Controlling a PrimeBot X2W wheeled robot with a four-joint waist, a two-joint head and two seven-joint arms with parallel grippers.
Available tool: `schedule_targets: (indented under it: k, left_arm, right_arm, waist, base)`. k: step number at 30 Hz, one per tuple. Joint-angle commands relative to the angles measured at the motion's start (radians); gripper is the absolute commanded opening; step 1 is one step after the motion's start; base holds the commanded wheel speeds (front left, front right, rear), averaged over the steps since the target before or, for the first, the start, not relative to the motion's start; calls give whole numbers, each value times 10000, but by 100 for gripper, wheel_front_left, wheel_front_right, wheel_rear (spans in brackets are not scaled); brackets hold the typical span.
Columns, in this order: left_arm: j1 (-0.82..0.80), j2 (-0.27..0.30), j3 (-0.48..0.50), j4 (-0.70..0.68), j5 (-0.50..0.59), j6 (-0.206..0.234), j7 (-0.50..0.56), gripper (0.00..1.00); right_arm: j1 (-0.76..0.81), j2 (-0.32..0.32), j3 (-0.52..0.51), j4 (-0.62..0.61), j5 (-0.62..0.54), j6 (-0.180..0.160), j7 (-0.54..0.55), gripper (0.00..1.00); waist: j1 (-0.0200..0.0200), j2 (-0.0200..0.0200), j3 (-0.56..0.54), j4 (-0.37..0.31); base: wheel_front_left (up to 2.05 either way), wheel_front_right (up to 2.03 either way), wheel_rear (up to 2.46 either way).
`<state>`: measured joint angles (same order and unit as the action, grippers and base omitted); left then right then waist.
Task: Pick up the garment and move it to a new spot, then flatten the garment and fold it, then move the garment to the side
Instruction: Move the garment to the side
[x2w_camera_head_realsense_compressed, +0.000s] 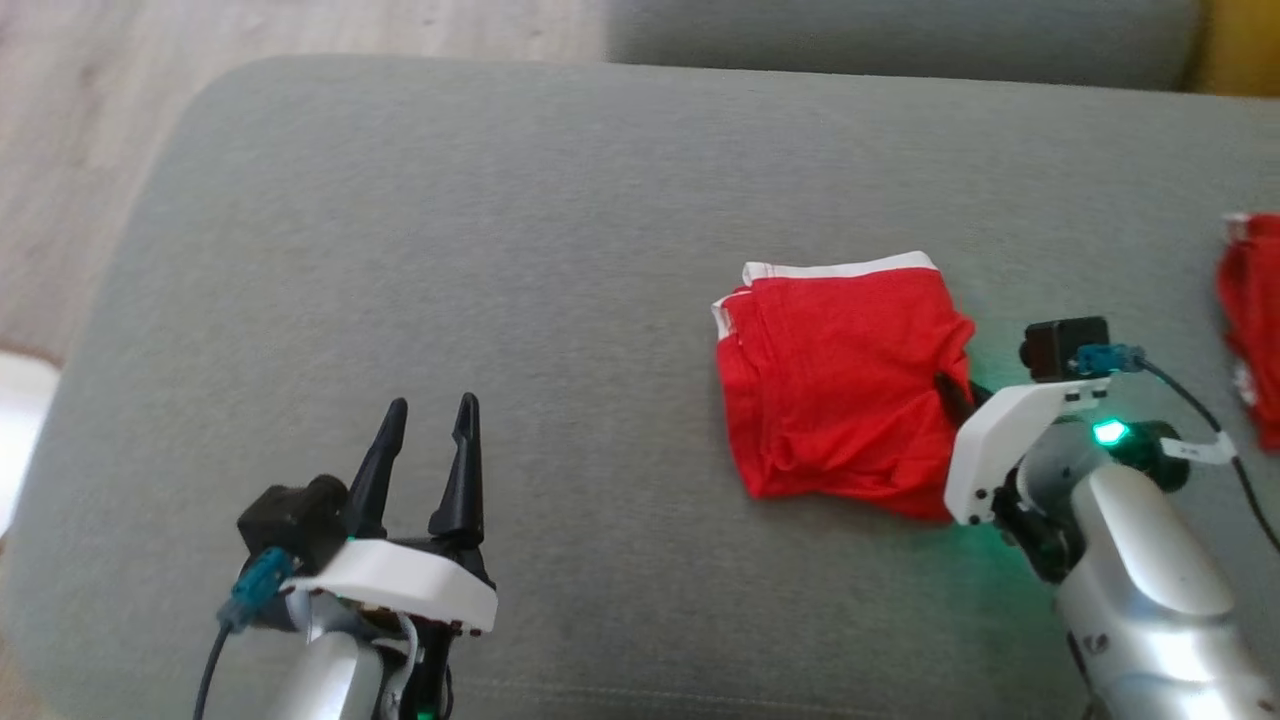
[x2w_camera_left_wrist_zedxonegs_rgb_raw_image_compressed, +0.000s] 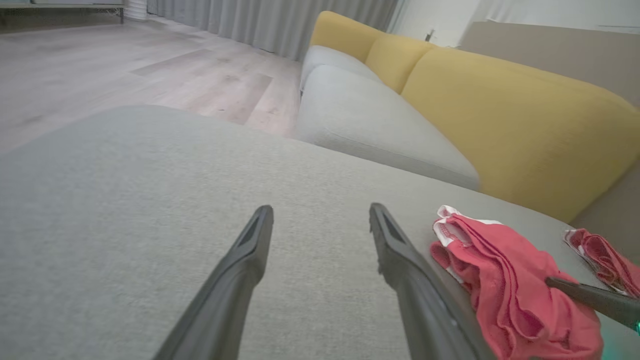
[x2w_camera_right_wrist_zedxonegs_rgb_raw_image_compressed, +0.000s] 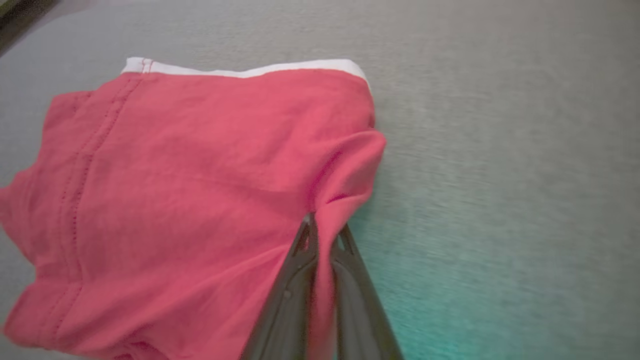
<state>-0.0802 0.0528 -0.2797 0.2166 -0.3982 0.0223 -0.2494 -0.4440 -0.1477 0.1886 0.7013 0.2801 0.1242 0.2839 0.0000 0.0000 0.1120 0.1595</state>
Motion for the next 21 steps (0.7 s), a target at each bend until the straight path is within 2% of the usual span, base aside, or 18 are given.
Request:
schedule_targets:
  k: [1, 9, 10, 16, 21]
  left_arm:
    - [-217, -7, 236, -300, 66, -46, -124, 100]
    - [-322, -13, 87, -341, 120, -77, -124, 100]
    - [-322, -13, 87, -341, 120, -77, -124, 100]
    - [-637, 108, 73, -383, 237, -64, -109, 100]
    - [-857, 204, 40, -354, 270, -71, -50, 100]
  right_arm:
    - [-497, -233, 184, -347, -69, 65, -186, 0]
    - [-511, -845, 105, -1009, -136, 65, -313, 0]
    - [-511, -845, 105, -1009, -136, 65, -313, 0]
    - [-629, -820, -40, -1404, -146, 65, -414, 0]
    - [-837, -609, 3, -1395, -233, 65, -509, 0]
  waist:
    - [0, 0, -70, -650]
    - [0, 0, 222, -2749]
    - [0, 0, 222, -2749]
    - [0, 0, 723, -3875]
    - [0, 0, 905, -4172]
  base:
    - [0, 0, 0]
    - [0, 0, 0]
    - [0, 0, 0]
    - [0, 0, 0]
    - [0, 0, 0]
